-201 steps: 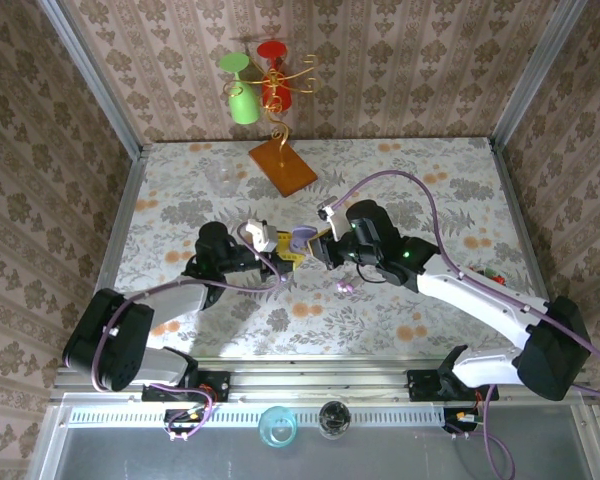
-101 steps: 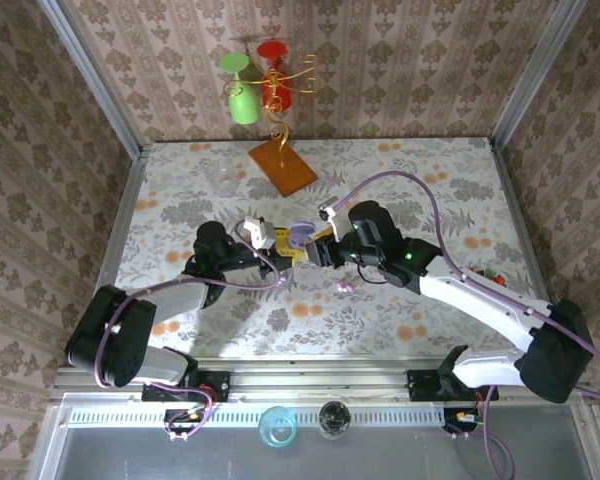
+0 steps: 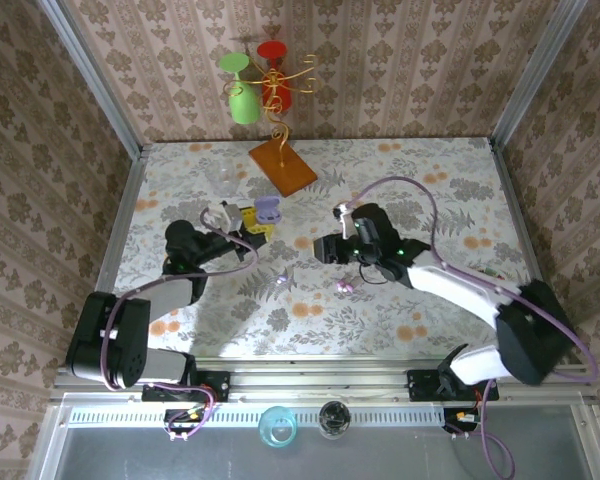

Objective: Insert the wireless bluetooth earbuds into the charging case

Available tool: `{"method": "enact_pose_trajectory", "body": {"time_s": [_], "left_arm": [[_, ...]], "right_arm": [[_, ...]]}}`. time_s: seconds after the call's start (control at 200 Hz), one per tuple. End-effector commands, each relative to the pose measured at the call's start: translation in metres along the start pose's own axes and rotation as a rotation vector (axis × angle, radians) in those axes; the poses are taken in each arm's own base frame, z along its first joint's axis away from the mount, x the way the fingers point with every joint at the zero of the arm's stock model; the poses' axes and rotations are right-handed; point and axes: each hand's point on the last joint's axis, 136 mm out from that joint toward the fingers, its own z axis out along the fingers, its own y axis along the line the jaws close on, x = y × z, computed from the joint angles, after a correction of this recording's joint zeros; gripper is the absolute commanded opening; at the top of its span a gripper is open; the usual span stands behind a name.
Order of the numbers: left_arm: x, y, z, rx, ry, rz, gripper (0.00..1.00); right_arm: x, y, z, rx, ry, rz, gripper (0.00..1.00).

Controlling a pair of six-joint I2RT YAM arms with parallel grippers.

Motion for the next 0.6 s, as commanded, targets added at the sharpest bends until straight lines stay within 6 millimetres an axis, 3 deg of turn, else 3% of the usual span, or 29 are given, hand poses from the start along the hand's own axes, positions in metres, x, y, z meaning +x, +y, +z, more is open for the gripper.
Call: {"method": "enact_pose_trajectory", "body": {"time_s": [0.0, 0.235, 0.43, 0.595], "left_arm": [[-0.026, -0.004, -0.007, -0.008, -0.061, 0.060, 0.34], [-0.029, -0.001, -0.017, -0.053, -0.053, 0.078, 0.35], [-0.035, 0.004, -0.025, -0.103, -0.065, 0.096, 0.35], [-0.039, 0.007, -0.028, -0.121, -0.070, 0.103, 0.35]], "right_arm": [[0.017, 0.013, 0.025, -0.080, 0.148, 0.077, 0.54], [0.055, 0.040, 0.076, -0.167, 0.336, 0.169, 0.51], [0.084, 0.059, 0.098, -0.182, 0.391, 0.192, 0.49], [0.099, 0.058, 0.113, -0.164, 0.412, 0.224, 0.49]]}}
